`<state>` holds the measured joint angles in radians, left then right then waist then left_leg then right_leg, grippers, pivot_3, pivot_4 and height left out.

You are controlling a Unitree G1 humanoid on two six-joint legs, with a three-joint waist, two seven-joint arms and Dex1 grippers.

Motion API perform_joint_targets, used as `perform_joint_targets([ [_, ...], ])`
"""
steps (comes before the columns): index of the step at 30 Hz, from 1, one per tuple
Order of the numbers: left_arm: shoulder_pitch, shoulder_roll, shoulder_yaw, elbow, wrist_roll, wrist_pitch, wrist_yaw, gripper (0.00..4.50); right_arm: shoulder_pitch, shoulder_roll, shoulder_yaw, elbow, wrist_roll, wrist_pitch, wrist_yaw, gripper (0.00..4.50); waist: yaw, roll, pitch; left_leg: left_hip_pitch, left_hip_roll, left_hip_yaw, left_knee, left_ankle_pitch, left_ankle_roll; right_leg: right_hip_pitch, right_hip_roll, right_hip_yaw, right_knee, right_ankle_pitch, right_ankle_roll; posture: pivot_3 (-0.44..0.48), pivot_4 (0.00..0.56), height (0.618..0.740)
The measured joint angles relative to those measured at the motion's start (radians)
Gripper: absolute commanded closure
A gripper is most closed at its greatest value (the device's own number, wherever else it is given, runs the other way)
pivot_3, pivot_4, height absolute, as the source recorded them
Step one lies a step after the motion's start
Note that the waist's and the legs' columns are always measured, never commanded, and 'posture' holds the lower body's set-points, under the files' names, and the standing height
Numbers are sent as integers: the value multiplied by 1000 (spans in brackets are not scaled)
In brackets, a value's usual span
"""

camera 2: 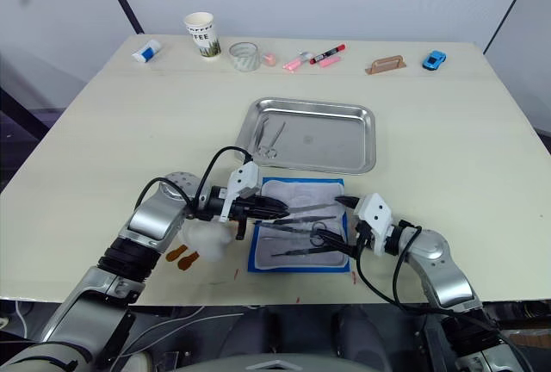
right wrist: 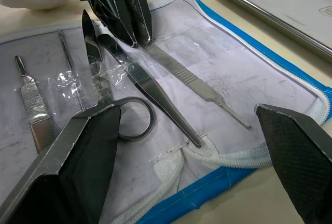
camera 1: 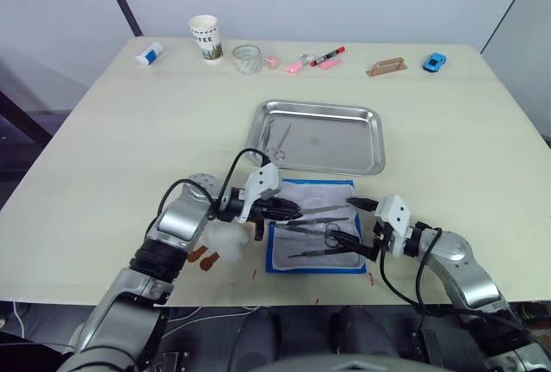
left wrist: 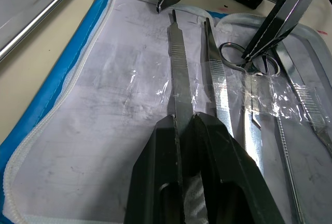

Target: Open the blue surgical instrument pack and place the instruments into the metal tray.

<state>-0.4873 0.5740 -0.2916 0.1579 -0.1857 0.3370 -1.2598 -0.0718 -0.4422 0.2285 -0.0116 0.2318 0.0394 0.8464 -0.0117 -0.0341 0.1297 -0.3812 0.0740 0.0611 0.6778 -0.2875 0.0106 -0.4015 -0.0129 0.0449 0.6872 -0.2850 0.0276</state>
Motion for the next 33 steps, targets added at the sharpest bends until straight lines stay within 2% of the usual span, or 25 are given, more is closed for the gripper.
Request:
perform_joint_targets([
  [18,-54,6,-27,8,26,10,-25,4418,0,0,0,0,0,0,-1,0,0,0,0,0,0,0,0,0,0,0,0,0,0,0,0,0,150,718],
  [33,-143,61,-72,-32,26,186,-77,4418,-2,0,4,0,0,0,-2,0,-2,0,0,0,0,0,0,0,0,0,1,0,0,0,0,0,150,718],
])
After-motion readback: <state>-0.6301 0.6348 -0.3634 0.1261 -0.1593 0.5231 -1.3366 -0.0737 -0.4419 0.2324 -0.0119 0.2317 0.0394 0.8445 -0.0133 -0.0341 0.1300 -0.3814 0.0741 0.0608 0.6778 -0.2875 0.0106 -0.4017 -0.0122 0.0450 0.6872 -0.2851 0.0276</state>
